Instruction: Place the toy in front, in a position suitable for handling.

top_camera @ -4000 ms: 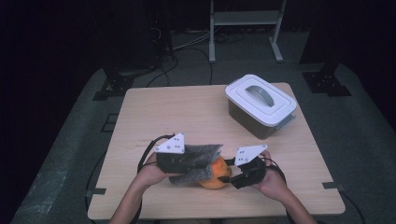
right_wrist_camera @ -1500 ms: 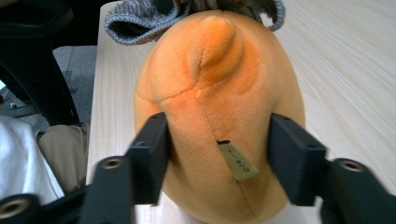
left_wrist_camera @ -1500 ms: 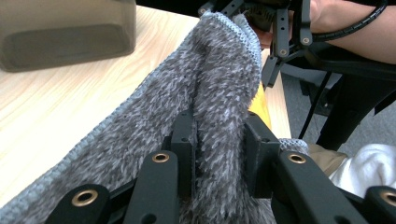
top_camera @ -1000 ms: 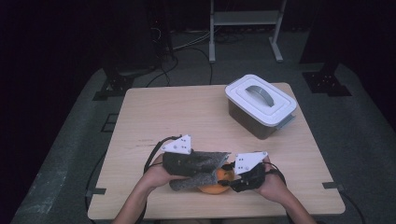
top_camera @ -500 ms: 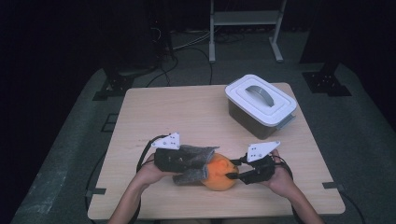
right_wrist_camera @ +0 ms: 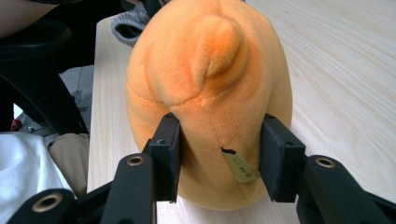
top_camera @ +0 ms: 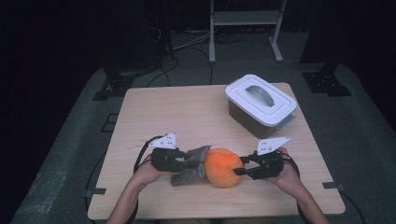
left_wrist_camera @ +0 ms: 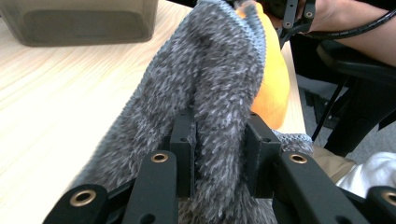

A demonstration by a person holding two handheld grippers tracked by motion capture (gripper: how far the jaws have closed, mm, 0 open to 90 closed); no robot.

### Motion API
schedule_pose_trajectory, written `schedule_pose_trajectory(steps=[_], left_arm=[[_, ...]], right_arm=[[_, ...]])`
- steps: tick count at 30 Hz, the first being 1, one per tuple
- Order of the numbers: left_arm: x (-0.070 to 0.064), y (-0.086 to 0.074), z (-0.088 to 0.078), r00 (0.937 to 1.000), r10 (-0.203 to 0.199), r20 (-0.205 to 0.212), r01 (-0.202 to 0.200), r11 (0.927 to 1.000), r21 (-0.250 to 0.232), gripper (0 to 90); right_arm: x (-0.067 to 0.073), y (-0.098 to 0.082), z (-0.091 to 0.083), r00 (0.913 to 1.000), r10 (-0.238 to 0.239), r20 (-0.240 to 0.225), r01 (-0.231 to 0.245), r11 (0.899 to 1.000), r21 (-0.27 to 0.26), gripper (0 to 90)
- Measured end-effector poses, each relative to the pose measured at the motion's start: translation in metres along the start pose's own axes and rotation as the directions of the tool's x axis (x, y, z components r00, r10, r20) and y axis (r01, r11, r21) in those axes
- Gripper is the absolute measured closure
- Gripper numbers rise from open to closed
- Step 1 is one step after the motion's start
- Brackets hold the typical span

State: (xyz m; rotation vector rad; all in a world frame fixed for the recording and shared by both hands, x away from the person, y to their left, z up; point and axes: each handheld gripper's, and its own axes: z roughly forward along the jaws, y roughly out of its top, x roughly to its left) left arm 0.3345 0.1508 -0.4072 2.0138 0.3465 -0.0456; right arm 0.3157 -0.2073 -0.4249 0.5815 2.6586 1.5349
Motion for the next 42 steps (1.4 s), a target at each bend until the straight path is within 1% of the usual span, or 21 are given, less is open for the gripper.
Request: schedule_pose_trajectory(steps=[8, 11, 15, 17, 18, 19, 20, 21, 22, 23, 24, 25, 26, 27, 28, 29, 30, 32, 36, 40, 42], left_arm=[[0.004, -0.002, -0.028, 0.9997, -0.012, -0.023, 0.01, 0.9977, -0.067, 69.1], [0.005, -0.003, -0.036, 0.9992, -0.013, -0.037, 0.01, 0.9972, -0.073, 69.1], [0.009, -0.007, -0.059, 0.9962, -0.017, -0.085, 0.011, 0.9971, -0.075, 69.1], [0.012, -0.009, -0.079, 0.9904, -0.018, -0.137, 0.008, 0.9974, -0.072, 69.1], [0.012, -0.009, -0.079, 0.9904, -0.018, -0.137, 0.008, 0.9974, -0.072, 69.0], [0.013, -0.01, -0.087, 0.9869, -0.018, -0.161, 0.008, 0.998, -0.063, 69.0], [0.014, -0.013, -0.101, 0.9782, -0.016, -0.207, 0.006, 0.9988, -0.049, 68.9], [0.014, -0.013, -0.101, 0.9782, -0.016, -0.207, 0.006, 0.9988, -0.049, 68.9], [0.015, -0.015, -0.109, 0.9732, -0.019, -0.229, 0.01, 0.9991, -0.041, 68.9], [0.017, -0.02, -0.121, 0.9595, -0.019, -0.281, 0.018, 0.9998, -0.005, 68.8], [0.018, -0.023, -0.126, 0.9523, -0.02, -0.305, 0.024, 0.9997, 0.01, 68.7], [0.018, -0.023, -0.126, 0.9523, -0.02, -0.305, 0.024, 0.9997, 0.01, 68.7], [0.021, -0.03, -0.134, 0.9422, -0.037, -0.333, 0.043, 0.999, 0.013, 68.6], [0.022, -0.033, -0.137, 0.9371, -0.043, -0.347, 0.051, 0.9986, 0.015, 68.6], [0.022, -0.033, -0.137, 0.9371, -0.043, -0.347, 0.051, 0.9986, 0.015, 68.6], [0.025, -0.041, -0.139, 0.9289, -0.059, -0.365, 0.072, 0.9972, 0.021, 68.6], [0.025, -0.041, -0.139, 0.9289, -0.059, -0.365, 0.072, 0.9972, 0.021, 68.5], [0.028, -0.051, -0.134, 0.9225, -0.073, -0.379, 0.098, 0.9941, 0.046, 67.1], [0.03, -0.057, -0.125, 0.9265, -0.09, -0.365, 0.12, 0.9909, 0.061, 62.5], [0.03, -0.059, -0.115, 0.9414, -0.106, -0.32, 0.125, 0.9913, 0.041, 54.4], [0.029, -0.056, -0.114, 0.9452, -0.097, -0.312, 0.118, 0.992, 0.046, 49.9]], right_arm=[[-0.001, -0.002, -0.004, 0.9999, 0.016, 0.0, -0.016, 1.0, 0.003, 54.0], [-0.002, -0.002, -0.003, 0.9998, 0.019, -0.002, -0.019, 1.0, 0.003, 54.0], [-0.003, -0.002, -0.004, 0.9995, 0.031, -0.002, -0.031, 1.0, -0.002, 53.9], [-0.004, -0.003, -0.004, 0.9995, 0.031, -0.003, -0.031, 1.0, -0.004, 53.9], [-0.004, -0.003, -0.004, 0.9995, 0.031, -0.003, -0.031, 1.0, -0.004, 53.9], [-0.004, -0.003, -0.004, 0.9995, 0.031, -0.003, -0.031, 1.0, -0.004, 53.9], [-0.004, -0.002, -0.004, 0.9995, 0.033, -0.003, -0.033, 0.999, -0.002, 53.9], [-0.004, -0.002, -0.004, 0.9995, 0.033, -0.003, -0.033, 0.999, -0.002, 53.9], [-0.004, -0.002, -0.004, 0.9995, 0.033, -0.003, -0.033, 0.999, -0.002, 53.9], [-0.004, -0.002, -0.004, 0.9995, 0.032, -0.001, -0.032, 0.999, -0.001, 53.9], [-0.004, -0.002, -0.004, 0.9995, 0.032, -0.001, -0.032, 0.999, -0.002, 53.9], [-0.004, -0.002, -0.004, 0.9995, 0.032, -0.001, -0.032, 0.999, -0.002, 53.9], [-0.004, -0.002, -0.004, 0.9995, 0.031, -0.003, -0.031, 1.0, -0.003, 53.9], [-0.004, -0.003, -0.004, 0.9995, 0.032, -0.003, -0.032, 0.999, -0.003, 53.9], [-0.004, -0.003, -0.004, 0.9994, 0.034, -0.004, -0.034, 0.999, -0.004, 53.9], [-0.005, -0.003, -0.004, 0.9993, 0.037, -0.004, -0.037, 0.999, -0.005, 53.9], [-0.005, -0.003, -0.004, 0.9993, 0.037, -0.004, -0.037, 0.999, -0.005, 53.9], [-0.005, -0.003, -0.004, 0.9992, 0.04, -0.009, -0.04, 0.999, -0.009, 54.0], [-0.005, -0.003, -0.003, 0.9991, 0.041, -0.01, -0.041, 0.999, -0.011, 54.0], [-0.005, -0.003, -0.003, 0.9985, 0.053, -0.011, -0.053, 0.998, -0.013, 54.2], [-0.006, -0.002, -0.003, 0.9976, 0.068, -0.014, -0.069, 0.998, -0.014, 55.0]])
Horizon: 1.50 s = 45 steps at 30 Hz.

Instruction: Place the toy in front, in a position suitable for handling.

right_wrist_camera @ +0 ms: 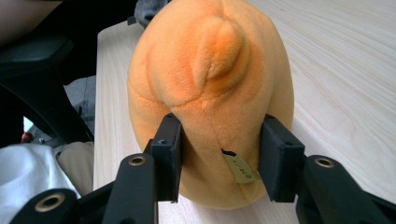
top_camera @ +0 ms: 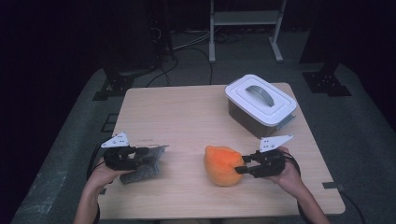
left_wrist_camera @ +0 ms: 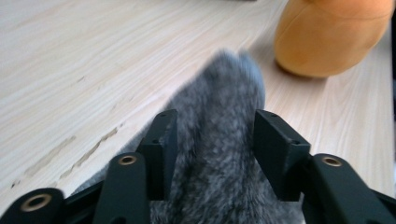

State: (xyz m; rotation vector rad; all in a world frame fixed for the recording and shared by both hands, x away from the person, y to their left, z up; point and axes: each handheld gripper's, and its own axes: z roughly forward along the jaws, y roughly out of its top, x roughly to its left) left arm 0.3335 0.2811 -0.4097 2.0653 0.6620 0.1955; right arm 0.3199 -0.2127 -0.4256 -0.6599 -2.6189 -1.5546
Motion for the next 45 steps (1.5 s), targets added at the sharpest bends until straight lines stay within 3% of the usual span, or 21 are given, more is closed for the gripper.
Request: schedule_pose_trajectory(steps=[1, 5, 11, 14, 15, 17, 18, 19, 20, 21, 22, 24, 26, 29, 33, 36, 45], left_arm=[[-0.001, 0.003, -0.001, 0.9999, -0.005, 0.012, 0.005, 0.9998, -0.021, 48.9], [-0.003, 0.004, -0.001, 1.0, 0.003, 0.004, -0.003, 0.9998, -0.019, 45.6], [-0.004, 0.003, 0.002, 1.0, 0.002, 0.007, -0.002, 0.9999, -0.011, 42.7], [-0.006, 0.004, 0.005, 0.9998, 0.0, 0.02, 0.0, 0.9998, -0.021, 41.9], [-0.006, 0.004, 0.005, 0.9998, 0.0, 0.02, 0.0, 0.9998, -0.021, 41.6], [-0.007, 0.005, 0.006, 0.9997, 0.003, 0.025, -0.003, 0.9998, -0.021, 41.0], [-0.007, 0.005, 0.007, 0.9996, 0.004, 0.028, -0.003, 0.9997, -0.022, 40.3], [-0.007, 0.005, 0.007, 0.9995, 0.003, 0.032, -0.002, 0.9998, -0.022, 40.3], [-0.007, 0.005, 0.009, 0.9995, 0.003, 0.032, -0.002, 0.9998, -0.018, 39.1], [-0.007, 0.005, 0.009, 0.9995, 0.003, 0.032, -0.002, 0.9998, -0.018, 38.6], [-0.008, 0.005, 0.01, 0.9994, 0.002, 0.034, -0.002, 0.9999, -0.015, 38.4], [-0.009, 0.004, 0.011, 0.9991, 0.004, 0.043, -0.004, 0.9999, -0.013, 38.0], [-0.01, 0.004, 0.011, 0.9989, 0.01, 0.046, -0.009, 0.9999, -0.014, 37.9], [-0.01, 0.005, 0.01, 0.9987, 0.014, 0.049, -0.013, 0.9997, -0.02, 36.7], [-0.01, 0.004, 0.011, 0.9988, 0.011, 0.047, -0.011, 0.9998, -0.019, 35.6], [-0.011, 0.004, 0.013, 0.9986, 0.013, 0.052, -0.012, 0.9998, -0.018, 35.3], [-0.013, 0.005, 0.013, 0.9981, 0.022, 0.057, -0.02, 0.9995, -0.025, 32.5]], right_arm=[[0.0, 0.001, 0.0, 0.9999, 0.011, -0.001, -0.011, 1.0, 0.0, 55.5], [0.0, 0.003, -0.002, 0.9997, 0.017, 0.015, -0.017, 1.0, -0.003, 57.7], [-0.005, 0.005, -0.011, 0.9959, 0.036, 0.083, -0.034, 0.999, -0.023, 59.3], [-0.006, 0.007, -0.015, 0.9872, 0.02, 0.158, -0.017, 1.0, -0.022, 59.3], [-0.006, 0.007, -0.015, 0.9872, 0.02, 0.158, -0.017, 1.0, -0.022, 59.3], [-0.002, 0.011, -0.015, 0.9787, -0.003, 0.205, 0.003, 1.0, 0.001, 58.9], [0.005, 0.014, -0.011, 0.9775, -0.036, 0.208, 0.028, 0.999, 0.04, 54.7], [0.005, 0.014, -0.011, 0.9775, -0.036, 0.208, 0.028, 0.999, 0.04, 54.7], [0.015, 0.015, -0.003, 0.9762, -0.084, 0.2, 0.072, 0.995, 0.064, 50.2], [0.015, 0.015, -0.003, 0.9762, -0.084, 0.2, 0.072, 0.995, 0.064, 50.2], [0.024, 0.017, 0.004, 0.9747, -0.123, 0.187, 0.108, 0.99, 0.09, 47.0], [0.033, 0.019, 0.01, 0.9727, -0.149, 0.177, 0.133, 0.986, 0.102, 43.9], [0.035, 0.019, 0.012, 0.9729, -0.154, 0.173, 0.137, 0.985, 0.107, 42.9], [0.045, 0.024, 0.017, 0.9854, -0.141, 0.095, 0.133, 0.987, 0.085, 44.8], [0.052, 0.024, 0.021, 0.9867, -0.149, 0.064, 0.142, 0.984, 0.103, 44.7], [0.054, 0.023, 0.021, 0.9904, -0.138, 0.007, 0.137, 0.985, 0.103, 48.0], [0.054, 0.028, 0.014, 0.9874, -0.158, -0.013, 0.158, 0.984, 0.079, 50.6]])
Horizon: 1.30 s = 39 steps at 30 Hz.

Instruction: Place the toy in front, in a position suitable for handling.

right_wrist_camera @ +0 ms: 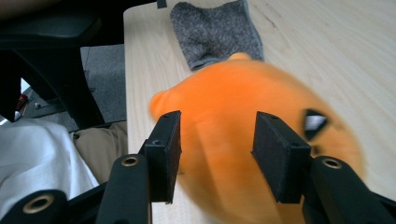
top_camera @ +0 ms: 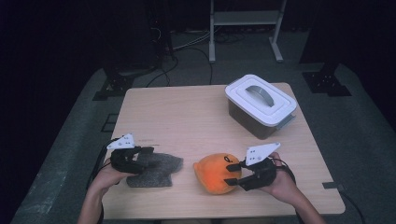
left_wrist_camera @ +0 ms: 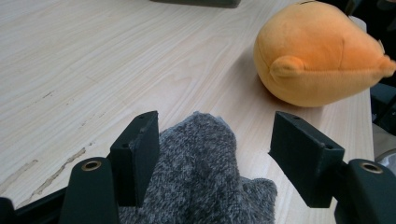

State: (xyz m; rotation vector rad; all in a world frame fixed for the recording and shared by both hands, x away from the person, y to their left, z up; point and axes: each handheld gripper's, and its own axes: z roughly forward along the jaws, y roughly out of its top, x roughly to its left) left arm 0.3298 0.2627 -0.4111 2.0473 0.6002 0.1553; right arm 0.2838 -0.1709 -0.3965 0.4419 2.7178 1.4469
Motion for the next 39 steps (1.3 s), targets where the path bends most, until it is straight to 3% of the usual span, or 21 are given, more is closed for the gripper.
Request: schedule_pose_trajectory(steps=[6, 10, 21, 39], left_arm=[[-0.001, 0.001, -0.001, 1.0, 0.001, 0.009, -0.001, 0.9999, -0.011, 30.7], [-0.001, 0.0, -0.002, 0.9999, 0.005, 0.016, -0.004, 0.9997, -0.026, 29.3], [-0.002, 0.001, -0.001, 0.9998, 0.004, 0.018, -0.004, 0.9992, -0.039, 23.6], [-0.004, 0.002, 0.005, 0.9995, 0.002, 0.03, -0.001, 0.9992, -0.041, 16.7]], right_arm=[[-0.02, 0.009, 0.001, 1.0, 0.0, 0.006, 0.0, 1.0, -0.018, 50.1], [-0.037, 0.011, 0.003, 0.9994, 0.034, 0.013, -0.033, 0.999, -0.041, 48.4], [-0.06, 0.009, -0.006, 0.9928, 0.115, 0.035, -0.112, 0.991, -0.072, 37.2], [-0.084, 0.015, -0.037, 0.98, 0.16, 0.119, -0.15, 0.984, -0.092, 32.4]])
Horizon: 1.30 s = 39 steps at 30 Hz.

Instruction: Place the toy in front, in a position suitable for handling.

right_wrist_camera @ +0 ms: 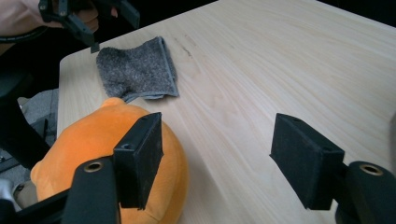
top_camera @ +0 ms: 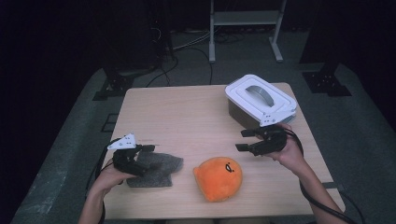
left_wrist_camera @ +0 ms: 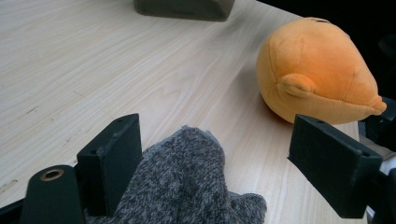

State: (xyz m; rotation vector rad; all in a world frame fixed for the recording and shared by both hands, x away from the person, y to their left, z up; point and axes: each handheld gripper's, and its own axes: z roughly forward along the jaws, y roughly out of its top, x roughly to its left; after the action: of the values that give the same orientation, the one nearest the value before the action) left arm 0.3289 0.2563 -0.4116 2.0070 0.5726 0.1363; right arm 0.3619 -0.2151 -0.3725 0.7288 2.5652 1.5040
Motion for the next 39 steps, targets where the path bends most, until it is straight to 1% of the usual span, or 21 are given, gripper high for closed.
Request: schedule_pose_trajectory(steps=[5, 6, 8, 9, 13, 17, 21, 23, 31, 35, 39], left_arm=[[-0.001, 0.0, 0.002, 1.0, -0.002, 0.002, 0.002, 1.0, 0.002, 14.5], [-0.001, 0.0, 0.002, 1.0, -0.004, 0.001, 0.004, 1.0, 0.0, 13.5], [-0.001, 0.0, 0.001, 1.0, -0.008, -0.001, 0.008, 1.0, -0.004, 13.5], [-0.001, 0.0, 0.001, 0.9999, -0.009, -0.005, 0.009, 0.9999, -0.005, 12.3], [-0.001, 0.0, 0.001, 0.9999, -0.011, -0.007, 0.011, 0.9999, -0.006, 11.2], [-0.001, -0.001, 0.002, 0.9999, -0.009, -0.011, 0.009, 1.0, 0.003, 10.9], [-0.001, -0.001, 0.003, 0.9999, -0.009, -0.009, 0.009, 1.0, -0.002, 10.8], [-0.001, -0.001, 0.003, 0.9999, -0.006, -0.008, 0.006, 1.0, -0.005, 10.7], [-0.002, 0.001, 0.005, 1.0, 0.002, -0.006, -0.002, 0.9999, -0.01, 10.4], [-0.003, 0.001, 0.004, 0.9999, 0.003, -0.014, -0.003, 0.9999, -0.011, 10.0], [-0.003, 0.001, 0.004, 0.9999, 0.002, -0.014, -0.002, 0.9998, -0.021, 9.9]], right_arm=[[-0.006, 0.003, -0.007, 0.9998, 0.01, 0.016, -0.01, 1.0, 0.0, 32.0], [-0.01, 0.004, -0.01, 0.9995, 0.015, 0.029, -0.015, 1.0, 0.0, 31.6], [-0.012, 0.004, -0.011, 0.9994, 0.017, 0.031, -0.017, 1.0, -0.002, 31.5], [-0.015, 0.006, -0.014, 0.9988, 0.024, 0.044, -0.024, 1.0, -0.001, 30.9], [-0.019, 0.008, -0.017, 0.998, 0.027, 0.058, -0.027, 1.0, 0.002, 30.1], [-0.025, 0.013, -0.022, 0.997, 0.028, 0.072, -0.028, 1.0, 0.008, 30.1], [-0.03, 0.018, -0.026, 0.9959, 0.026, 0.087, -0.027, 1.0, 0.005, 30.1], [-0.033, 0.021, -0.03, 0.9949, 0.025, 0.097, -0.025, 1.0, 0.002, 30.1], [-0.047, 0.028, -0.045, 0.9896, 0.04, 0.138, -0.04, 0.999, -0.003, 30.1], [-0.052, 0.029, -0.049, 0.9871, 0.046, 0.153, -0.045, 0.999, -0.008, 30.1], [-0.055, 0.029, -0.052, 0.9855, 0.054, 0.161, -0.053, 0.999, -0.012, 30.1]])
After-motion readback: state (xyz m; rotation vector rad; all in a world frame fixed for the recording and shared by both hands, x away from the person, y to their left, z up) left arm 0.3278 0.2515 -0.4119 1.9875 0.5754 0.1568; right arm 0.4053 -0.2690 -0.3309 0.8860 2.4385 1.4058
